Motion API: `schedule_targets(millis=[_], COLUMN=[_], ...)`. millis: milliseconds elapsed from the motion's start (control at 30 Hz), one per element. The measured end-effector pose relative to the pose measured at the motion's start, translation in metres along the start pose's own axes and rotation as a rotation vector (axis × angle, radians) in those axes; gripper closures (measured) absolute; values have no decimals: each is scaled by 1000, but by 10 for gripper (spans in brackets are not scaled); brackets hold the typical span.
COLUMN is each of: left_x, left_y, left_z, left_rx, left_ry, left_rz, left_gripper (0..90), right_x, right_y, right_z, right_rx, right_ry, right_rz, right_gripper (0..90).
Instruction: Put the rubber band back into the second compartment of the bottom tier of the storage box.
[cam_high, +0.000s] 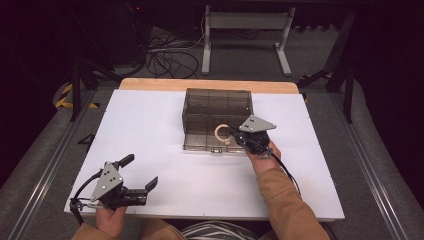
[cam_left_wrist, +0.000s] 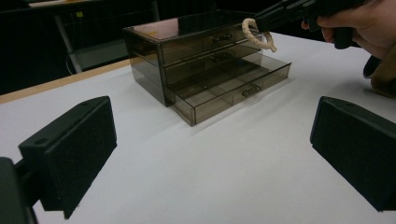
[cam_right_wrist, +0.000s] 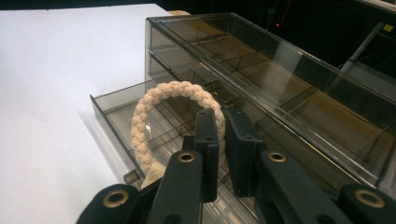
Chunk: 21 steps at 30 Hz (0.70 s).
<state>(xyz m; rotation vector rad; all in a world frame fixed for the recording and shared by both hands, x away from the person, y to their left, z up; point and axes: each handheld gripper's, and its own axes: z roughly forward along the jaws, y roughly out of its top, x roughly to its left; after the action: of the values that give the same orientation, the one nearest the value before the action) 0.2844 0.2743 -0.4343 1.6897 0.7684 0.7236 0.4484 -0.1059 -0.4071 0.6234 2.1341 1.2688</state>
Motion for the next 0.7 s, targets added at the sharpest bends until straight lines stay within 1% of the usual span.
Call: schedule_targets(millis=[267,700], left_x=[0,0], left_y=[-1,-1], left_z=[-3,-4], left_rx=[-1,-3], left_ry=[11,13], left_rz=[0,-2], left_gripper=[10,10], right_x=[2,3], right_y=[-4,-12], right_z=[12,28], right_rx=[18,41], right_ry=[0,-16], right_rz=[-27,-35], right_gripper=[840,840])
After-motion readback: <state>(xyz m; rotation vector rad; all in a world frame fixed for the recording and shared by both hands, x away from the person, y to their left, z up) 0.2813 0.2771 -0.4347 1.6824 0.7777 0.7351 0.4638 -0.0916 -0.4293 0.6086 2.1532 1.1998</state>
